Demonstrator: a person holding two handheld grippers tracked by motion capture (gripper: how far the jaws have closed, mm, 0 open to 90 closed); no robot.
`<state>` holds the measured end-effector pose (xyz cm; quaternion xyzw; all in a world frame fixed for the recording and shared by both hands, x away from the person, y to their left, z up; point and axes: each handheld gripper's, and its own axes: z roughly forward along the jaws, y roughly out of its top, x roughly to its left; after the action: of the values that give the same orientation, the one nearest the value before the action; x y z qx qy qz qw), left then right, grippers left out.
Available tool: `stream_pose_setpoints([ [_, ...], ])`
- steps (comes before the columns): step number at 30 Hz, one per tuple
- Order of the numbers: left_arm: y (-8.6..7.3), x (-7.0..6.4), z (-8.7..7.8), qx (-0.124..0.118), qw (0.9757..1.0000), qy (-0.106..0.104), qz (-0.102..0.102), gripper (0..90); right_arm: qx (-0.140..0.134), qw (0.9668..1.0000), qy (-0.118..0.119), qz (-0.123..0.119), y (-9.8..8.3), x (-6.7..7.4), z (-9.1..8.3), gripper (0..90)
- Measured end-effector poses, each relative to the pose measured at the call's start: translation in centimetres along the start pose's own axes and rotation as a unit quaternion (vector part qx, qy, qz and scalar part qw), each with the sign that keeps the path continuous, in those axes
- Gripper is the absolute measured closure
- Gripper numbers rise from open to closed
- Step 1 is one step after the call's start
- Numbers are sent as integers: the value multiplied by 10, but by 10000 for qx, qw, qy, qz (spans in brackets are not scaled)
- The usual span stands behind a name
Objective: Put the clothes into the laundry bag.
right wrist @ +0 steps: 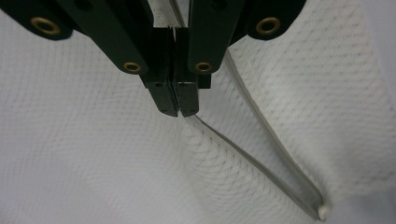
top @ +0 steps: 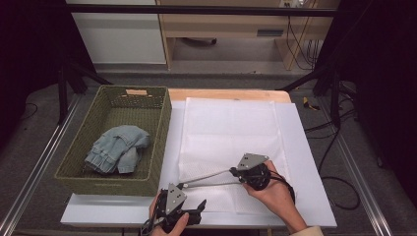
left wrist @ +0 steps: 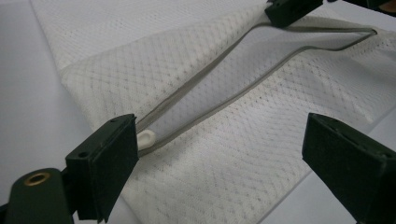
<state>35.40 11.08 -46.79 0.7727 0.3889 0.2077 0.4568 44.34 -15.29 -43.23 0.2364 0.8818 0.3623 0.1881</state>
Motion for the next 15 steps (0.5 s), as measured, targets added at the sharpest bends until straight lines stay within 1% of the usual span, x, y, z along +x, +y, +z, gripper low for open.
stream_pose_setpoints([
  [2, 0, 0, 0, -11, 10000, -4, -2, 107, -42, 10000, 12, 25, 1, 0, -2, 891],
  [6, 1, 0, -1, 7, 10000, -11, 13, 107, -111, 9999, -77, 8, 2, 0, -4, 893],
  [7, 2, -1, -1, 0, 10000, -2, 13, 107, -89, 9999, -104, 39, 3, 0, -5, 893],
  [11, 3, 0, -2, -5, 10000, 22, 23, 105, -190, 9995, -202, 117, 7, -1, -6, 894],
  [15, 4, -1, -2, 31, 10000, -22, 13, 105, -230, 9991, -303, 198, 8, -3, -6, 894],
])
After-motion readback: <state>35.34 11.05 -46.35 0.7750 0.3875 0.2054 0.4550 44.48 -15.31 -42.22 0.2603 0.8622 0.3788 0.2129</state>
